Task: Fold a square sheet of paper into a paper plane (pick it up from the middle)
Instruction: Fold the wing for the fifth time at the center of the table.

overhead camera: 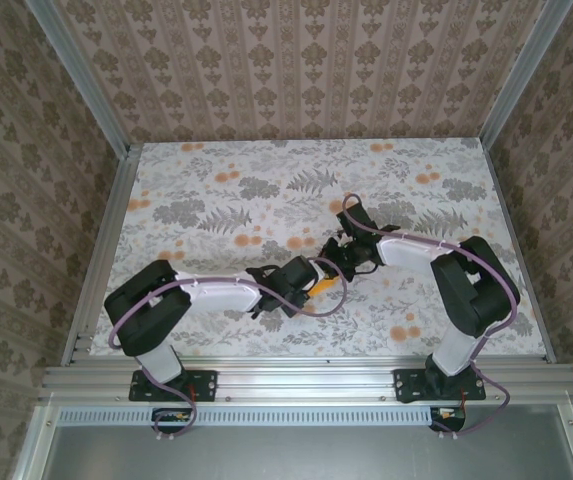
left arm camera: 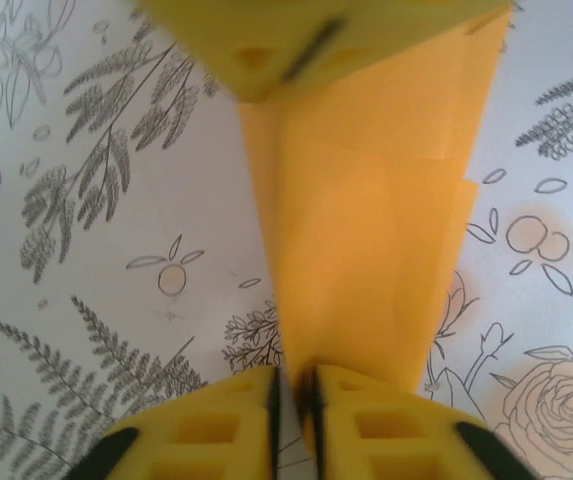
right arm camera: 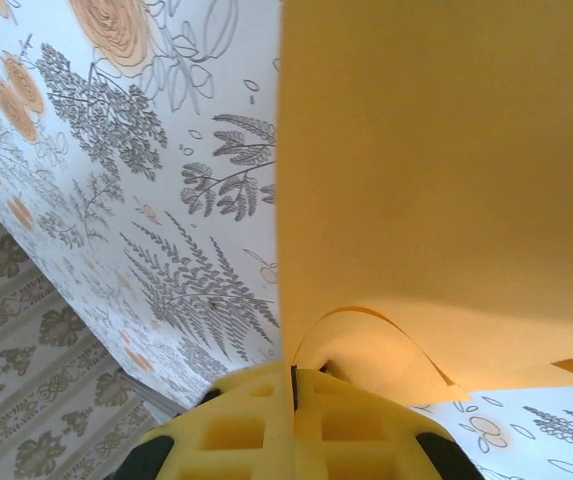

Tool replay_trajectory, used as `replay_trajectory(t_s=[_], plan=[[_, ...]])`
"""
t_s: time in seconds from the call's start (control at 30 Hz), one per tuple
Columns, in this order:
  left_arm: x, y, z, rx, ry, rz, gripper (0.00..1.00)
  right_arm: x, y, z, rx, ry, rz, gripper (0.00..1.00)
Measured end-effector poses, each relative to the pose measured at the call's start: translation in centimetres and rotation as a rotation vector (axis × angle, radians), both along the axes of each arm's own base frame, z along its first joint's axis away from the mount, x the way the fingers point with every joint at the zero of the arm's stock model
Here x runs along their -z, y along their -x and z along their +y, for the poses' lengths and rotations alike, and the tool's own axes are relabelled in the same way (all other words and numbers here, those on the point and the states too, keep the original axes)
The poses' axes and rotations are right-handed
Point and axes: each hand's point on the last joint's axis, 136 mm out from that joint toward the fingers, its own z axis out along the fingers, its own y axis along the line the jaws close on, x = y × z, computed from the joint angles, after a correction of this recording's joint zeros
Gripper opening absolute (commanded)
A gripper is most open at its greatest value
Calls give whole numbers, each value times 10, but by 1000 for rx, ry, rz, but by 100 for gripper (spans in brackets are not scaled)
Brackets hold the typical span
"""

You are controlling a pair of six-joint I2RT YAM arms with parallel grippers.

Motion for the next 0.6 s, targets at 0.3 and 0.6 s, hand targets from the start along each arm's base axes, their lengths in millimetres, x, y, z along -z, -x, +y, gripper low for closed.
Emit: replay_trajectory(t_s=[0.3,0.6], plan=[[-37,-3,20,-159,277,133,61,-5,-1,-1,-57,-15,-128,0],[-41,-8,34,-355,537,353,63,-14,-7,5,-137,-60,-289,0]])
